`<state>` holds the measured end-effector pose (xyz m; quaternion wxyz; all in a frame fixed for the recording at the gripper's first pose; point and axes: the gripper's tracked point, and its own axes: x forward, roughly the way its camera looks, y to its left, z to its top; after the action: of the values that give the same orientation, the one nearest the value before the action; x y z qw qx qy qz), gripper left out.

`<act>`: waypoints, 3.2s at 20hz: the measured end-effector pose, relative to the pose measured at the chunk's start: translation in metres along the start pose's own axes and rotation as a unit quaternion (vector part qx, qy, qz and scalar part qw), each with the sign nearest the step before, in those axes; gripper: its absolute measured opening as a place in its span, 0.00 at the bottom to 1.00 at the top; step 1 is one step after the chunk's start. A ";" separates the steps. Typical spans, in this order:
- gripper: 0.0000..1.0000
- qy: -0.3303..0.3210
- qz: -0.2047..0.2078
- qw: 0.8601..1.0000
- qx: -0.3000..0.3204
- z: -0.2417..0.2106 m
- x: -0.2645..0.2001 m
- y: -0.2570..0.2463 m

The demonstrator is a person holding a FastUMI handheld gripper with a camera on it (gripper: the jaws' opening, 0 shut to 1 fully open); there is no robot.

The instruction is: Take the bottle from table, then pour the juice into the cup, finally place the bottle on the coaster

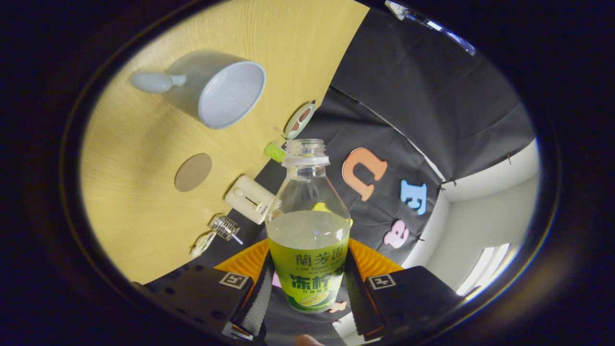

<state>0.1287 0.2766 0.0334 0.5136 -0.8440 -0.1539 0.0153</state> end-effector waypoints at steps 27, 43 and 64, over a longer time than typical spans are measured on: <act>0.76 0.018 0.118 0.789 0.602 0.022 -0.042 0.043; 0.76 -0.009 0.086 0.550 0.831 -0.038 -0.029 -0.013; 0.77 0.004 0.165 0.489 0.856 0.008 0.044 0.027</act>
<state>0.1755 0.2842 0.0118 0.9721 0.0015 0.0796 0.2205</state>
